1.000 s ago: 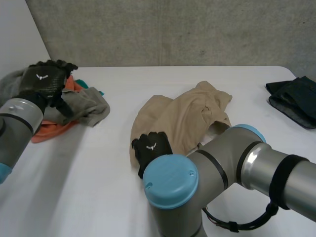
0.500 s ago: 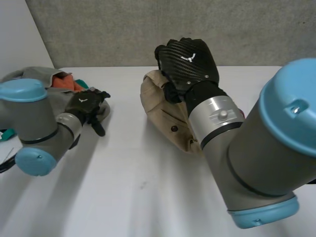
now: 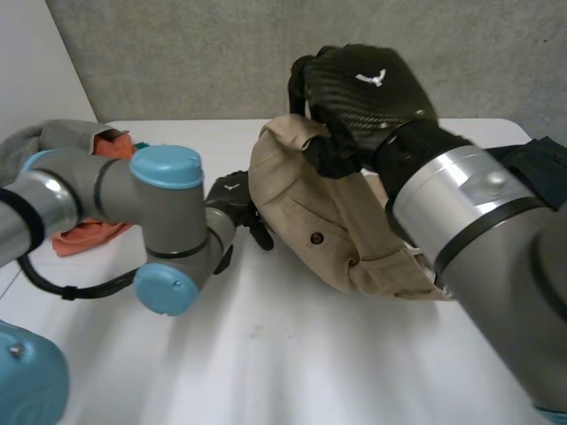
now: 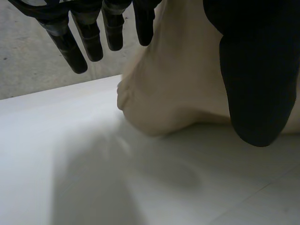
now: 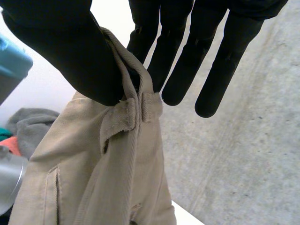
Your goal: Fold the laundry.
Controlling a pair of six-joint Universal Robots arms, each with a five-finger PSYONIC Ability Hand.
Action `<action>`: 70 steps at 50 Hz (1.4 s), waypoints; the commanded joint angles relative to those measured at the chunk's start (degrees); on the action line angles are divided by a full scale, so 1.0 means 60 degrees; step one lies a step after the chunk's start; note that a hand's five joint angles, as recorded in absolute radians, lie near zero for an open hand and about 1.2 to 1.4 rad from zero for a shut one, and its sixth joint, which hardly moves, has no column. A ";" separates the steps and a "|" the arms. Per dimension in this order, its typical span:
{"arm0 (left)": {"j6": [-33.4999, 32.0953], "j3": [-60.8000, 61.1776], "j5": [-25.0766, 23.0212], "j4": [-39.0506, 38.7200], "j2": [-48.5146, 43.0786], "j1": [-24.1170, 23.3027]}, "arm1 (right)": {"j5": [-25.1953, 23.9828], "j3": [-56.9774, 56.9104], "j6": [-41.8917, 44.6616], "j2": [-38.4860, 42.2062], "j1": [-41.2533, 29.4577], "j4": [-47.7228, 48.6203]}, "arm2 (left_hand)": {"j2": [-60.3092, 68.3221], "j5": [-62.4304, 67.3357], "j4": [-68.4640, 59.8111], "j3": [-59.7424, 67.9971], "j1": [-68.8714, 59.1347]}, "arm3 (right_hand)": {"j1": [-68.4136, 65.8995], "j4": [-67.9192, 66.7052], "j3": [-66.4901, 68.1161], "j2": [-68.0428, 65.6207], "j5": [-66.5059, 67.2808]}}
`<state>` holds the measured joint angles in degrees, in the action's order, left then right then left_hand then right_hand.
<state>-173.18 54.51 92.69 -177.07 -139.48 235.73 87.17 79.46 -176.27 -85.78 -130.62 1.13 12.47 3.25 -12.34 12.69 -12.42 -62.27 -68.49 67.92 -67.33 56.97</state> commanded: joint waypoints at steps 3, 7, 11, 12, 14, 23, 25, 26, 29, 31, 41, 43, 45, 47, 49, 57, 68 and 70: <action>0.0123 -0.1380 0.1103 0.1576 -0.0148 -0.0104 | -0.0260 0.0072 0.0052 -0.0543 0.1377 -0.0013 | 1.1255 1.1126 -1.1276 1.1218 -1.1263 | -0.2956 -0.1918 0.2014 -0.2112 0.2172; -0.0316 -0.1132 0.1837 0.2279 0.1285 0.0599 | -0.0436 -0.0030 0.0579 -0.0309 0.2432 0.0046 | 1.1255 1.1126 -1.1276 1.1218 -1.1263 | -0.2956 -0.1918 0.2014 -0.2112 0.2172; -0.1384 -0.0605 0.0917 0.2588 0.3394 0.1463 | -0.0466 -0.0265 0.1209 0.0204 0.3107 0.0075 | 1.1255 1.1126 -1.1276 1.1218 -1.1263 | -0.2956 -0.1918 0.2014 -0.2112 0.2172; -0.1967 -0.0415 0.0305 0.2660 0.4138 0.1638 | -0.0451 -0.0367 0.1413 0.0393 0.3253 0.0075 | 1.1255 1.1126 -1.1276 1.1218 -1.1263 | -0.2956 -0.1918 0.2014 -0.2112 0.2172; -0.2468 -0.0253 -0.0342 0.2705 0.4801 0.1742 | -0.0436 -0.0484 0.1532 0.0628 0.3327 0.0075 | 1.1255 1.1126 -1.1276 1.1218 -1.1263 | -0.2956 -0.1918 0.2014 -0.2112 0.2172; -0.3290 -0.0689 -0.1035 0.2633 0.4970 0.1948 | -0.0217 -0.1099 0.1664 0.2149 0.3167 0.0294 | 1.1255 1.1126 -1.1276 1.1218 -1.1263 | -0.2956 -0.1918 0.2014 -0.2112 0.2172; -0.3378 -0.1071 -0.0874 0.2530 0.4455 0.1919 | -0.0100 -0.1304 0.1664 0.2532 0.3050 0.0455 | 1.1255 1.1126 -1.1276 1.1218 -1.1263 | -0.2956 -0.1918 0.2014 -0.2112 0.2172; -0.3466 -0.1305 -0.0800 0.2471 0.4177 0.1918 | -0.0056 -0.1421 0.1679 0.2722 0.2977 0.0543 | 1.1255 1.1126 -1.1276 1.1218 -1.1263 | -0.2956 -0.1918 0.2014 -0.2112 0.2172; -0.3964 -0.2798 -0.0478 0.2076 0.2566 0.1904 | 0.0309 -0.2254 0.1722 0.3629 0.2655 0.1462 | 1.1255 1.1126 -1.1276 1.1218 -1.1263 | -0.2956 -0.1918 0.2014 -0.2112 0.2172; -0.4067 -0.3559 -0.0448 0.1726 0.2024 0.1933 | 0.0587 -0.3101 0.1723 0.4316 0.2479 0.2456 | 1.1255 1.1126 -1.1276 1.1218 -1.1263 | -0.2956 -0.1918 0.2014 -0.2112 0.2172; -0.2999 -0.6654 0.0035 -0.3108 0.1332 0.2080 | 0.2009 -0.6242 0.2089 0.6547 0.2287 0.7895 | 1.1255 1.1126 -1.1276 1.1218 -1.1263 | -0.2956 -0.1918 0.2014 -0.2112 0.2172; -0.2750 -0.6377 0.0196 -0.3490 0.1493 0.2050 | 0.2025 -0.6227 0.2016 0.6547 0.2302 0.7912 | 1.1255 1.1126 -1.1276 1.1218 -1.1263 | -0.2956 -0.1918 0.2014 -0.2112 0.2172; -0.2618 -0.5794 0.0255 -0.3404 0.1668 0.2007 | 0.1952 -0.6067 0.1899 0.6533 0.2244 0.7753 | 1.1255 1.1126 -1.1276 1.1218 -1.1263 | -0.2956 -0.1918 0.2014 -0.2112 0.2172; -0.2617 -0.5265 0.0255 -0.3286 0.1801 0.1963 | 0.1820 -0.5877 0.1869 0.6475 0.2229 0.7489 | 1.1255 1.1126 -1.1276 1.1218 -1.1263 | -0.2956 -0.1918 0.2014 -0.2112 0.2172; -0.2617 -0.4287 0.0284 -0.3082 0.1991 0.1948 | 0.1558 -0.5512 0.1855 0.6343 0.2302 0.6978 | 1.1255 1.1126 -1.1276 1.1218 -1.1263 | -0.2956 -0.1918 0.2014 -0.2112 0.2172; -0.3318 0.0120 0.0343 -0.2598 0.2680 0.1860 | 0.1249 -0.3771 0.2322 0.5991 0.2609 0.4198 | 1.0814 1.0685 -1.0835 1.0777 -1.0822 | -0.2956 -0.1918 0.2014 -0.2112 0.2172; -0.4344 0.3919 0.0372 -0.2320 0.2651 0.1319 | 0.0122 -0.0780 0.3610 0.5845 0.2873 0.1381 | 0.6589 0.6460 -0.6610 0.6552 -0.6597 | -0.2956 -0.1918 0.2014 -0.2112 0.2172; -0.4549 0.4127 0.0401 -0.2159 0.2680 0.1230 | 0.0047 -0.0632 0.3714 0.5728 0.2932 0.1175 | 0.5210 0.5080 -0.5231 0.5173 -0.5217 | -0.1113 -0.0075 0.0171 -0.0270 0.0329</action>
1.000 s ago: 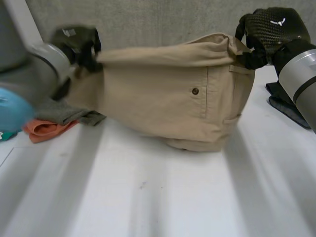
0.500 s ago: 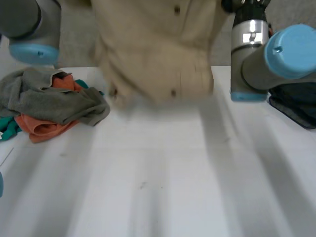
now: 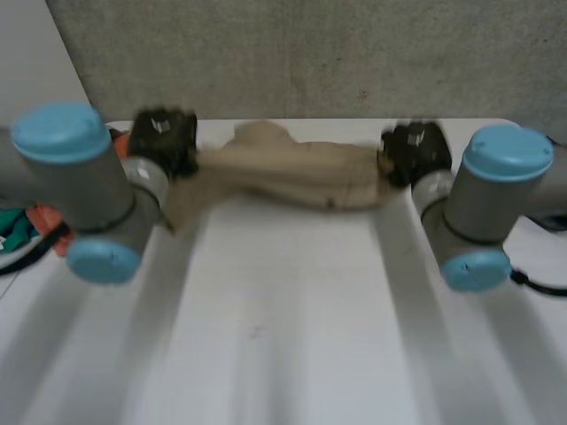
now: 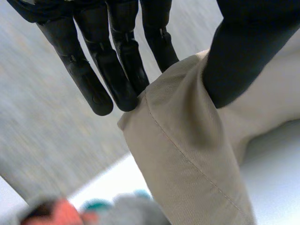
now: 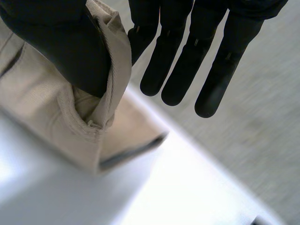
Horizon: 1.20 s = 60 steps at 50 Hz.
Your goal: Fold the laundry.
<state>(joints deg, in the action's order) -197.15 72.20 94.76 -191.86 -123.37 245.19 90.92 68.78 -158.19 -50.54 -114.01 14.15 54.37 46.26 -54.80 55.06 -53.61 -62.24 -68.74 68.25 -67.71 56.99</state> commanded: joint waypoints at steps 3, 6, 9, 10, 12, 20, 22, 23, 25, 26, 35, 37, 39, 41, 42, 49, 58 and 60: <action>-0.0892 0.1384 0.0130 0.0746 0.0244 -0.0436 | -0.0564 0.1397 0.0629 -0.0643 0.0251 -0.1376 | -0.4692 -0.5007 0.4762 -0.4806 0.4564 | 0.6083 0.7166 -0.7084 0.6995 -0.6874; -0.1083 0.1545 0.0115 0.1346 0.0785 -0.0450 | -0.0432 0.1558 0.0468 -0.1287 0.0397 -0.1786 | -0.6320 -0.6635 0.6391 -0.6434 0.6193 | 0.7526 0.8609 -0.8527 0.8438 -0.8317; -0.1127 0.1721 0.0101 0.1844 0.1371 -0.0421 | -0.0461 0.1763 0.0263 -0.1976 0.0558 -0.2182 | -0.7135 -0.7450 0.7205 -0.7249 0.7008 | 0.8707 0.9790 -0.9708 0.9619 -0.9498; -0.1127 0.1809 0.0101 0.2005 0.1634 -0.0392 | -0.0490 0.1865 0.0175 -0.2239 0.0602 -0.2415 | -0.7303 -0.7618 0.7373 -0.7417 0.7175 | 0.8707 0.9790 -0.9708 0.9619 -0.9498; -0.1098 0.1912 0.0101 0.2109 0.1870 -0.0348 | -0.0549 0.1968 0.0087 -0.2460 0.0646 -0.2592 | -0.7332 -0.7647 0.7403 -0.7446 0.7205 | 0.8707 0.9790 -0.9708 0.9619 -0.9498; -0.0981 0.2351 -0.0001 0.2197 0.2398 0.0179 | -0.1091 0.2510 0.0130 -0.3061 0.0691 -0.3383 | -0.6997 -0.7312 0.7067 -0.7111 0.6870 | 0.8626 0.9708 -0.9627 0.9538 -0.9417; -0.0907 0.2395 -0.0250 0.2270 0.2340 0.0427 | -0.1223 0.2730 0.0233 -0.3091 0.0647 -0.3413 | -0.6104 -0.6418 0.6174 -0.6217 0.5976 | 0.8092 0.9175 -0.9093 0.9004 -0.8883; -0.0878 0.2424 -0.0352 0.2314 0.2281 0.0501 | -0.1252 0.2803 0.0291 -0.3076 0.0603 -0.3413 | -0.5849 -0.6164 0.5920 -0.5963 0.5722 | 0.7841 0.8923 -0.8842 0.8752 -0.8631; -0.0747 0.2454 -0.0746 0.2503 0.2077 0.0749 | -0.1296 0.3008 0.0466 -0.3003 0.0530 -0.3355 | -0.5289 -0.5604 0.5360 -0.5403 0.5162 | 0.7058 0.8140 -0.8059 0.7969 -0.7848; -0.0688 0.2440 -0.0909 0.2563 0.1989 0.0823 | -0.1311 0.3067 0.0467 -0.2960 0.0500 -0.3297 | -0.4981 -0.5295 0.5051 -0.5094 0.4853 | 0.6914 0.7997 -0.7915 0.7826 -0.7705; 0.0074 0.1766 -0.2463 0.2754 0.0700 0.1293 | -0.1223 0.3595 0.0482 -0.2140 0.0281 -0.1438 | -0.4332 -0.4646 0.4402 -0.4445 0.4204 | 0.6464 0.7547 -0.7465 0.7376 -0.7255; 0.0191 0.1460 -0.2419 0.2739 0.0350 0.1249 | -0.1107 0.3610 0.0409 -0.1891 0.0237 -0.0985 | -0.4528 -0.4842 0.4598 -0.4641 0.4400 | 0.6492 0.7575 -0.7493 0.7404 -0.7283; 0.0235 0.1225 -0.2361 0.2739 0.0114 0.1176 | -0.1018 0.3595 0.0321 -0.1729 0.0207 -0.0748 | -0.4641 -0.4955 0.4711 -0.4754 0.4513 | 0.6464 0.7547 -0.7465 0.7376 -0.7255; 0.0221 0.0889 -0.2200 0.2754 -0.0193 0.1074 | -0.0887 0.3536 0.0204 -0.1510 0.0149 -0.0441 | -0.4864 -0.5179 0.4935 -0.4978 0.4737 | 0.6464 0.7547 -0.7465 0.7376 -0.7255; 0.0206 0.0785 -0.2156 0.2768 -0.0296 0.1044 | -0.0857 0.3507 0.0160 -0.1436 0.0134 -0.0367 | -0.4893 -0.5208 0.4963 -0.5007 0.4766 | 0.6437 0.7519 -0.7438 0.7348 -0.7227; -0.0072 -0.0050 -0.1585 0.2739 -0.1073 0.0751 | -0.0652 0.3258 -0.0016 -0.0835 0.0031 0.0058 | -0.3247 -0.3562 0.3317 -0.3361 0.3119 | 0.4395 0.5477 -0.5396 0.5307 -0.5186; -0.0277 -0.0022 -0.0837 0.2797 -0.0431 0.0634 | -0.0725 0.3682 -0.0089 -0.1185 -0.0012 0.0702 | 0.4271 0.3956 -0.4201 0.4157 -0.4398 | -0.2959 -0.1877 0.1958 -0.2048 0.2169; -0.0219 0.0241 -0.0852 0.2885 0.0257 0.0648 | -0.0754 0.3902 -0.0031 -0.1960 0.0031 0.0937 | 0.4271 0.3956 -0.4201 0.4157 -0.4398 | -0.2959 -0.1877 0.1958 -0.2048 0.2169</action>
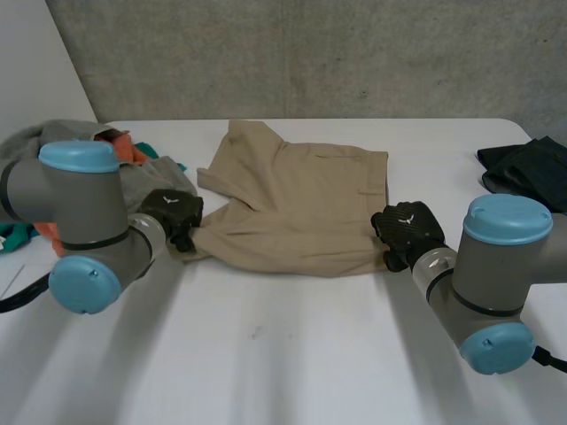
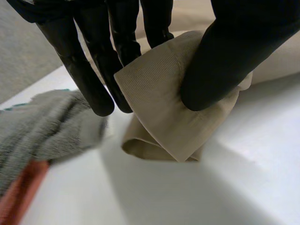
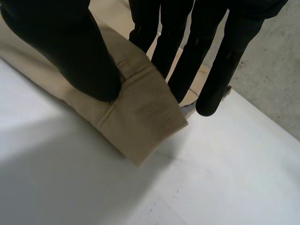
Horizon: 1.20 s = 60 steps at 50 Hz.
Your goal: Fold the laundry.
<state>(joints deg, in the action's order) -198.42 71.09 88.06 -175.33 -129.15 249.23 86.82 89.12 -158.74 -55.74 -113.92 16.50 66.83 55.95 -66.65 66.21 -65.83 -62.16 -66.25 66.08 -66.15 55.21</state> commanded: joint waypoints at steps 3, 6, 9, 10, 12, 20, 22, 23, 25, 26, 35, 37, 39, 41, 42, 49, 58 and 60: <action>-0.0064 0.0573 0.0235 0.0204 0.2635 -0.0054 | -0.0143 0.0527 0.0221 -0.2466 0.0075 0.0735 | 0.2195 0.2342 -0.2225 0.2298 -0.2361 | -0.2973 -0.2291 0.2320 -0.2308 0.2465; -0.0137 0.0457 0.0206 0.0248 0.4144 -0.0054 | -0.0304 -0.0012 0.0382 -0.3537 0.0104 0.0635 | 0.2195 0.2342 -0.2225 0.2298 -0.2361 | -0.2973 -0.2291 0.2320 -0.2308 0.2465; -0.0225 0.0063 0.0133 0.0350 0.5362 -0.0054 | -0.0436 -0.0860 0.0354 -0.4257 0.0264 -0.0153 | 0.2195 0.2342 -0.2225 0.2298 -0.2361 | -0.2973 -0.2291 0.2320 -0.2308 0.2465; -0.0240 -0.0041 0.0104 0.0437 0.5599 -0.0040 | -0.0466 -0.1155 0.0325 -0.4333 0.0323 -0.0476 | 0.2195 0.2342 -0.2225 0.2298 -0.2361 | -0.2973 -0.2291 0.2320 -0.2308 0.2465; -0.0298 -0.0450 0.0045 0.0920 0.6011 -0.0039 | -0.0554 -0.2048 0.0281 -0.4319 0.0441 -0.1414 | 0.2195 0.2342 -0.2225 0.2298 -0.2361 | -0.2973 -0.2291 0.2320 -0.2308 0.2465; -0.0459 -0.2091 0.0103 0.2884 0.4872 -0.0127 | -0.0979 -0.5096 0.0251 -0.2724 0.0324 -0.4639 | 0.2195 0.2342 -0.2225 0.2298 -0.2361 | -0.2973 -0.2291 0.2320 -0.2308 0.2465; -0.0620 -0.2443 0.0162 0.2899 0.3994 -0.0171 | -0.0935 -0.5492 0.0280 -0.2138 0.0265 -0.4728 | 0.2195 0.2342 -0.2225 0.2298 -0.2361 | -0.2973 -0.2291 0.2320 -0.2308 0.2465; -0.0679 -0.2575 0.0177 0.2885 0.3671 -0.0186 | -0.0920 -0.5595 0.0309 -0.1933 0.0251 -0.4728 | 0.2195 0.2342 -0.2225 0.2298 -0.2361 | -0.2973 -0.2291 0.2320 -0.2308 0.2465; -0.0898 -0.3129 0.0293 0.2754 0.2693 -0.0171 | -0.0789 -0.5872 0.0397 -0.1320 0.0163 -0.4684 | 0.2195 0.2342 -0.2225 0.2298 -0.2361 | -0.2973 -0.2291 0.2320 -0.2308 0.2465; -0.0972 -0.3365 0.0352 0.2695 0.2353 -0.0171 | -0.0730 -0.5976 0.0441 -0.1113 0.0134 -0.4669 | 0.2195 0.2342 -0.2225 0.2298 -0.2361 | -0.2973 -0.2291 0.2320 -0.2308 0.2465; -0.0359 -0.7245 0.0440 0.0529 0.0636 -0.0069 | 0.0733 -0.8698 0.0559 0.0793 -0.0277 -0.1920 | 0.2195 0.2342 -0.2225 0.2298 -0.2361 | -0.2973 -0.2291 0.2320 -0.2308 0.2465; 0.0212 -0.8008 0.0586 -0.0540 0.0840 -0.0025 | 0.1290 -0.9461 0.0281 0.0896 -0.0277 -0.0339 | 0.2195 0.2342 -0.2225 0.2298 -0.2361 | -0.2973 -0.2291 0.2320 -0.2308 0.2465; 0.0608 -0.8317 0.0776 -0.1170 0.1074 -0.0010 | 0.1612 -0.9697 0.0047 0.0867 -0.0277 0.0644 | 0.2195 0.2342 -0.2225 0.2298 -0.2361 | -0.2973 -0.2291 0.2320 -0.2308 0.2465; 0.1019 -0.8421 0.1157 -0.1903 0.1382 -0.0069 | 0.1848 -0.9785 -0.0246 0.0721 -0.0306 0.1933 | 0.2195 0.2342 -0.2225 0.2298 -0.2361 | -0.2973 -0.2291 0.2320 -0.2308 0.2465; 0.1092 -0.8392 0.1274 -0.2080 0.1470 -0.0083 | 0.1819 -0.9800 -0.0305 0.0691 -0.0321 0.2271 | 0.2195 0.2342 -0.2225 0.2298 -0.2361 | -0.2973 -0.2291 0.2320 -0.2308 0.2465; 0.0932 -0.7120 0.1773 -0.2024 0.1822 -0.0200 | 0.0824 -0.9756 -0.0349 0.0778 -0.0379 0.1530 | 0.2195 0.2342 -0.2225 0.2298 -0.2361 | -0.2973 -0.2291 0.2320 -0.2308 0.2465; 0.0698 -0.2760 0.1408 -0.1525 0.2276 -0.0244 | -0.0069 -0.8428 -0.0291 0.1203 -0.0306 -0.0609 | 0.2195 0.2342 -0.2225 0.2298 -0.2361 | -0.2973 -0.2291 0.2320 -0.2308 0.2465; 0.0610 -0.2023 0.1407 -0.1525 0.2204 -0.0288 | -0.0216 -0.7913 -0.0203 0.1276 -0.0292 -0.0786 | 0.2195 0.2342 -0.2225 0.2298 -0.2361 | -0.2973 -0.2291 0.2320 -0.2308 0.2465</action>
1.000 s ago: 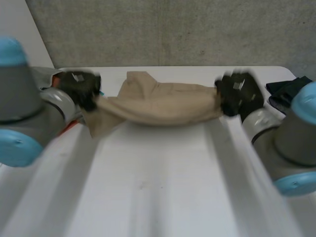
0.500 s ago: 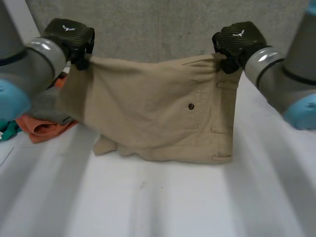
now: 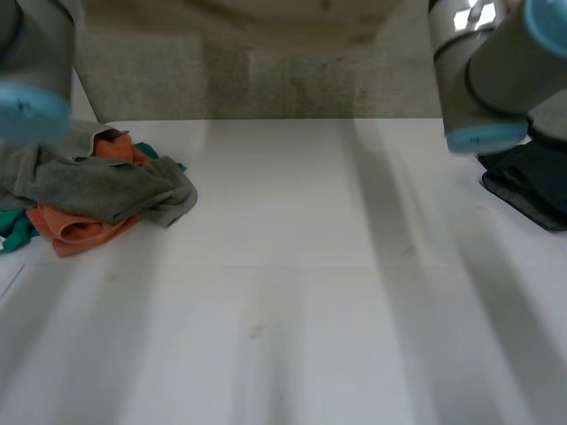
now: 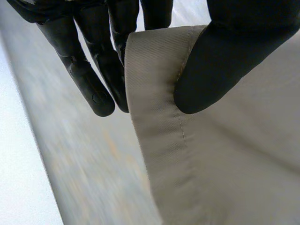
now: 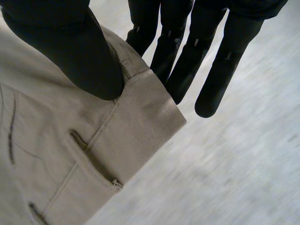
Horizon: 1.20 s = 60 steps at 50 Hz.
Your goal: Fold the laundry.
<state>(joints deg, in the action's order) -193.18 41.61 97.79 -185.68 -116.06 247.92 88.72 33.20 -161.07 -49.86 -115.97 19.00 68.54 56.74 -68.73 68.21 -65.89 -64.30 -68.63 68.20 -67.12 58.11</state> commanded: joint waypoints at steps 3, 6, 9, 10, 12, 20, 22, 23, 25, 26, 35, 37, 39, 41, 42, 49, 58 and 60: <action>-0.0497 0.4298 -0.0273 0.0200 -0.0284 -0.0216 | -0.0783 0.2593 0.0623 0.0517 0.0124 -0.1365 | 0.1910 0.2211 -0.1878 0.1964 -0.2352 | -0.2616 -0.1896 0.1966 -0.2146 0.1982; -0.0936 0.5310 -0.0288 0.0142 -0.0753 -0.0406 | -0.0886 0.3765 0.1311 0.0766 0.0168 -0.1336 | 0.1910 0.2211 -0.1878 0.1964 -0.2352 | -0.2616 -0.1896 0.1966 -0.2146 0.1982; -0.1302 0.5982 -0.0200 0.0112 -0.1104 -0.0567 | -0.0842 0.4803 0.1955 0.0869 0.0182 -0.1394 | 0.1910 0.2211 -0.1878 0.1964 -0.2352 | -0.2616 -0.1896 0.1966 -0.2146 0.1982; -0.1390 0.6116 -0.0171 0.0127 -0.1149 -0.0582 | -0.0842 0.5055 0.2088 0.0869 0.0197 -0.1408 | 0.1910 0.2211 -0.1878 0.1964 -0.2352 | -0.2616 -0.1896 0.1966 -0.2146 0.1982; -0.1493 0.6380 -0.0098 0.0156 -0.1135 -0.0612 | -0.0828 0.5495 0.2265 0.0796 0.0212 -0.1481 | 0.1910 0.2211 -0.1878 0.1964 -0.2352 | -0.2616 -0.1896 0.1966 -0.2146 0.1982; -0.2050 0.7668 -0.0243 0.0974 0.0283 -0.0685 | -0.0710 0.7456 0.2441 -0.0986 0.0285 -0.2461 | 0.1910 0.2211 -0.1878 0.1964 -0.2352 | -0.2616 -0.1896 0.1966 -0.2146 0.1982; -0.2182 0.7903 -0.0375 0.1326 0.0607 -0.0743 | -0.0739 0.7824 0.2456 -0.1487 0.0314 -0.2784 | 0.1910 0.2211 -0.1878 0.1964 -0.2352 | -0.2616 -0.1896 0.1966 -0.2146 0.1982; -0.2269 0.8006 -0.0463 0.1545 0.0739 -0.0787 | -0.0754 0.8000 0.2514 -0.1721 0.0329 -0.2960 | 0.1910 0.2211 -0.1878 0.1964 -0.2352 | -0.2616 -0.1896 0.1966 -0.2146 0.1982; -0.2620 0.8343 -0.0741 0.2307 0.1105 -0.0890 | -0.0798 0.8513 0.2791 -0.2454 0.0358 -0.3604 | 0.1910 0.2211 -0.1878 0.1964 -0.2352 | -0.2616 -0.1896 0.1966 -0.2146 0.1982; -0.2752 0.8445 -0.0829 0.2599 0.1208 -0.0905 | -0.0827 0.8688 0.2952 -0.2688 0.0373 -0.3838 | 0.1910 0.2211 -0.1878 0.1964 -0.2352 | -0.2616 -0.1896 0.1966 -0.2146 0.1982; -0.4042 0.9442 -0.1650 0.4550 0.1853 -0.0934 | -0.1179 1.0652 0.6335 -0.4550 0.0929 -0.6534 | 0.1910 0.2211 -0.1878 0.1964 -0.2352 | -0.2616 -0.1896 0.1966 -0.2146 0.1982; -0.4305 0.9457 -0.1810 0.4594 0.1868 -0.0890 | -0.1368 1.0857 0.6978 -0.4609 0.1003 -0.6624 | -0.0060 0.0240 0.0092 -0.0006 -0.0381 | -0.2616 -0.1896 0.1966 -0.2146 0.1982; -0.4496 0.9428 -0.1899 0.4609 0.1853 -0.0861 | -0.1471 1.0931 0.7099 -0.4551 0.1061 -0.6522 | -0.1944 -0.1644 0.1977 -0.1890 0.1503 | -0.2616 -0.1896 0.1966 -0.2146 0.1982; -0.4875 0.9297 -0.2016 0.4609 0.1897 -0.0774 | -0.1501 1.0902 0.6968 -0.4333 0.1091 -0.6274 | -0.7857 -0.7557 0.7889 -0.7803 0.7415 | -0.2616 -0.1896 0.1966 -0.2146 0.1982; -0.5023 0.9209 -0.2045 0.4566 0.1897 -0.0759 | -0.1472 1.0888 0.6895 -0.4244 0.1105 -0.6185 | -0.9425 -0.9125 0.9457 -0.9371 0.8983 | -0.2616 -0.1896 0.1966 -0.2146 0.1982; -0.5961 0.7573 -0.2586 0.3865 0.1635 -0.0524 | -0.1325 1.0697 0.6397 -0.3848 0.1179 -0.5555 | -0.9756 -0.9456 0.9788 -0.9702 0.9315 | -0.2616 -0.1896 0.1966 -0.2146 0.1982; -0.5874 0.4216 -0.3539 0.3261 -0.1176 -0.0451 | -0.1325 1.0814 0.6045 -0.3731 0.1061 -0.4661 | -0.7593 -0.7293 0.7626 -0.7539 0.7152 | -0.2616 -0.1896 0.1966 -0.2146 0.1982; -0.5874 0.3586 -0.3802 0.3291 -0.1747 -0.0422 | -0.1325 1.0858 0.5986 -0.3687 0.1062 -0.4558 | -0.6699 -0.6398 0.6731 -0.6644 0.6257 | -0.2616 -0.1896 0.1966 -0.2146 0.1982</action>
<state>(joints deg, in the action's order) -228.82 74.17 78.76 -165.86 -116.30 245.25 80.78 97.70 -124.17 -72.28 -109.40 -10.68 18.21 8.17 -18.04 17.72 -18.74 -64.31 -68.64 68.20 -67.38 58.17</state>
